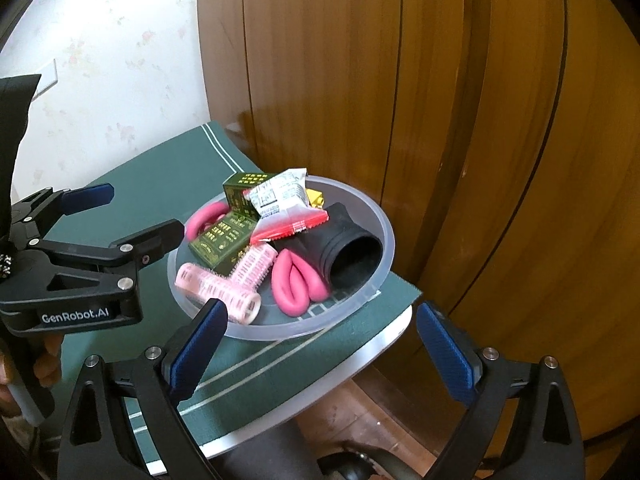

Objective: Organize objects

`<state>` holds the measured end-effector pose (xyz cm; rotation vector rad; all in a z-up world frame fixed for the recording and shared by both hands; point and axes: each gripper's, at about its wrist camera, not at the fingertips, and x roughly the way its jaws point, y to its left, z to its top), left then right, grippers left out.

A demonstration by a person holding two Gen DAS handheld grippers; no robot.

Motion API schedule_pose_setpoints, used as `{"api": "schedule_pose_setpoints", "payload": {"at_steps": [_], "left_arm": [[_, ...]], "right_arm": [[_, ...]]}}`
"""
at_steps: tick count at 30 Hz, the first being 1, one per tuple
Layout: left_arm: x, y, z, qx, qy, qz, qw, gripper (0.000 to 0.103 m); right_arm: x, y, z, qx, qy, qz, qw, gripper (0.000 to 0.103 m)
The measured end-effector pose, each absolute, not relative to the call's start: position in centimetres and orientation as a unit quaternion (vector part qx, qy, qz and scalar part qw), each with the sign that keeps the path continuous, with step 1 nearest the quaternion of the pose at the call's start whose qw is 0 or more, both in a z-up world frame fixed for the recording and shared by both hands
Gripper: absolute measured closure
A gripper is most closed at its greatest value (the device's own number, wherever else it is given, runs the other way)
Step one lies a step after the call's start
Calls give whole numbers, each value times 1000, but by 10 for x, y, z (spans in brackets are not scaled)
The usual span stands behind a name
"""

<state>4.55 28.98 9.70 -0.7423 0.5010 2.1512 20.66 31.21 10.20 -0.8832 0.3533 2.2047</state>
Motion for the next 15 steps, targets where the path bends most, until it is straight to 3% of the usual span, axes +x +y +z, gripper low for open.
{"api": "schedule_pose_setpoints", "payload": {"at_steps": [15], "left_arm": [[49, 295, 92, -284, 209, 851, 388, 0]], "right_arm": [[201, 310, 96, -351, 128, 848, 375, 7]]}}
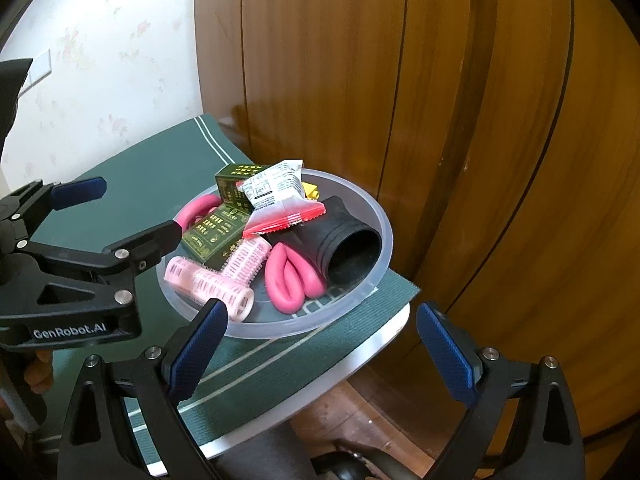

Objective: Organize objects

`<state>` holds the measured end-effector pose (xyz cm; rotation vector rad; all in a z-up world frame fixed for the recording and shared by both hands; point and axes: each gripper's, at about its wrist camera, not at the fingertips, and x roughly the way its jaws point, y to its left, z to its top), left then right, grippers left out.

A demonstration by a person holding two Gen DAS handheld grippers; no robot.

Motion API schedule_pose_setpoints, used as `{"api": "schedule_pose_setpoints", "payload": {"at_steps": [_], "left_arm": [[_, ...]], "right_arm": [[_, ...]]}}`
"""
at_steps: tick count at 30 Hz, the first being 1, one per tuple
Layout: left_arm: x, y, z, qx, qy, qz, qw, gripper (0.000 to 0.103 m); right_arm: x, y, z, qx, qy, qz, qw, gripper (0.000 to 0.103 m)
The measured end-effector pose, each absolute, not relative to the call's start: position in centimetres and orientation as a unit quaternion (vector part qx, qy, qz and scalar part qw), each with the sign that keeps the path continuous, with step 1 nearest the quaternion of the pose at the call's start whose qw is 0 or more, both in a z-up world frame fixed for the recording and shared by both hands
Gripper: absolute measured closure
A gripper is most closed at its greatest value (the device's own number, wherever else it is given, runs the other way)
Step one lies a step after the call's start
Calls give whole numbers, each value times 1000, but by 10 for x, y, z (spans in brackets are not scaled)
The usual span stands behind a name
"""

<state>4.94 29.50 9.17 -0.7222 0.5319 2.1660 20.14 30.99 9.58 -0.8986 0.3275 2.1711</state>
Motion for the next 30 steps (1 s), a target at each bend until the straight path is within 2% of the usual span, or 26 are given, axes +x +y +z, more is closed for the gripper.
{"api": "schedule_pose_setpoints", "payload": {"at_steps": [30], "left_arm": [[52, 298, 85, -290, 219, 849, 383, 0]], "right_arm": [[203, 322, 92, -357, 125, 845, 377, 7]]}}
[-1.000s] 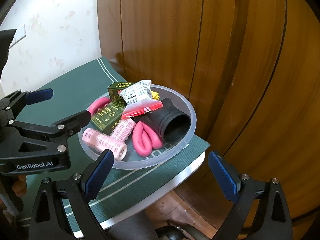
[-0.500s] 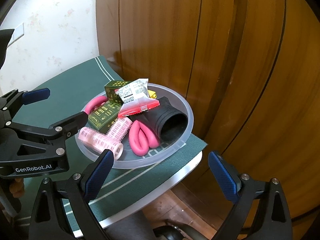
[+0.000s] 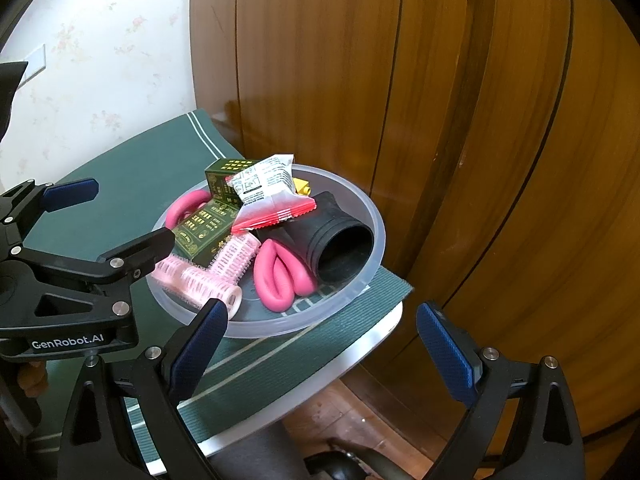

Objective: Organize objects

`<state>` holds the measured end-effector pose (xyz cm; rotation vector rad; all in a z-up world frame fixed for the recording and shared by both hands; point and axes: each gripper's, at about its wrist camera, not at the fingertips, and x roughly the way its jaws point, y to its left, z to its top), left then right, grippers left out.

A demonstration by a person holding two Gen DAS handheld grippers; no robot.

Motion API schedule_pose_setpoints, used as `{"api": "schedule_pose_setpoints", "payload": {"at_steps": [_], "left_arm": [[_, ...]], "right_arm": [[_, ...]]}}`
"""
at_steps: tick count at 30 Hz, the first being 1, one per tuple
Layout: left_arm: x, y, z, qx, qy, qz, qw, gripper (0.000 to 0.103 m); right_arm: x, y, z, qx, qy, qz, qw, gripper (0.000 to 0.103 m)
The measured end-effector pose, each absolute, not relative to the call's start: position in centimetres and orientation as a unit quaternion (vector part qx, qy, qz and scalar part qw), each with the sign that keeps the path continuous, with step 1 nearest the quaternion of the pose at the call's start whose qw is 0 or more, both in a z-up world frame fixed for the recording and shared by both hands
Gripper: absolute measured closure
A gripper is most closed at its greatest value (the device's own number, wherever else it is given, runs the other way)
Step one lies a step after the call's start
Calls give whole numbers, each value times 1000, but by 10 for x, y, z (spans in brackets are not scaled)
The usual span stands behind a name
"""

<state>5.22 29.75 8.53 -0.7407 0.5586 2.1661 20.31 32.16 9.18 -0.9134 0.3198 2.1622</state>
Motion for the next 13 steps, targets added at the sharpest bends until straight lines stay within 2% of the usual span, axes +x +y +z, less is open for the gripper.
{"api": "schedule_pose_setpoints", "payload": {"at_steps": [13], "left_arm": [[52, 299, 85, -282, 222, 852, 381, 0]], "right_arm": [[205, 325, 91, -358, 122, 845, 378, 7]]}}
